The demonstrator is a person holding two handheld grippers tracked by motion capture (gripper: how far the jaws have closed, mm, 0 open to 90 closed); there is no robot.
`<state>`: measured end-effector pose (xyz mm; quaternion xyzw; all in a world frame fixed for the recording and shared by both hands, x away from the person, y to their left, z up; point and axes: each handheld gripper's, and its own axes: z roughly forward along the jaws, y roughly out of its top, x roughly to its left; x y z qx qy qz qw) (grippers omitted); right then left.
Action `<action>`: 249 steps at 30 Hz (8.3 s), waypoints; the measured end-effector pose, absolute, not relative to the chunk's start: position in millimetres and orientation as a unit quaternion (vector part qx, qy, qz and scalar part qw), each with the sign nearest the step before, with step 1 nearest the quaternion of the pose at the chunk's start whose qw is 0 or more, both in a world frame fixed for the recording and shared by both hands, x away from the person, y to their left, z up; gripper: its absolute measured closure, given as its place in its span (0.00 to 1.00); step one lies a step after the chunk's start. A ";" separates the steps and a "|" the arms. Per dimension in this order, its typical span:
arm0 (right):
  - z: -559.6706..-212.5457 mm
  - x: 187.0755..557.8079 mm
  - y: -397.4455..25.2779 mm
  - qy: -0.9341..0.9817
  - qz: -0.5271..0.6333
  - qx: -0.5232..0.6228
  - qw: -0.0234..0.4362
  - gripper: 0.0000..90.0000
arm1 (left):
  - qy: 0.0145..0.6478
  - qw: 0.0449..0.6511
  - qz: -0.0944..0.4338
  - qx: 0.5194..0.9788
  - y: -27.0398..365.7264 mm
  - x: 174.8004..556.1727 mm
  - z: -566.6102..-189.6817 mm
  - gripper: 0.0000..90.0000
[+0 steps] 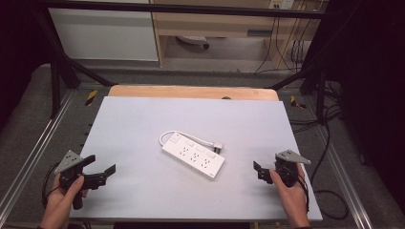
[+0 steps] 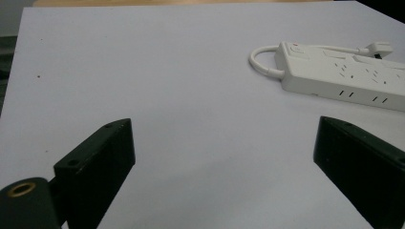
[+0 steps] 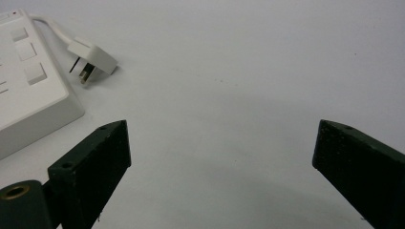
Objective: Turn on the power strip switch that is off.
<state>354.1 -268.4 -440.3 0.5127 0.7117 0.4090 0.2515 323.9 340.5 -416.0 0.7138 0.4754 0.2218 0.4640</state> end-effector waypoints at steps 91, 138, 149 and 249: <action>-382.3 358.5 -227.5 0.731 0.480 0.429 0.226 0.03 | 0.466 0.454 0.202 0.732 334.2 324.1 -418.6 0.08; -366.0 386.6 -187.4 0.739 0.489 0.400 0.236 0.03 | 0.460 0.456 0.203 0.735 333.3 323.9 -418.7 0.08; -367.0 392.9 -179.1 0.735 0.493 0.402 0.236 0.03 | 0.461 0.455 0.204 0.734 333.2 324.2 -418.8 0.08; -411.7 435.9 -99.9 0.798 0.432 0.382 0.174 0.42 | 0.460 0.456 0.203 0.734 333.2 324.6 -419.0 0.08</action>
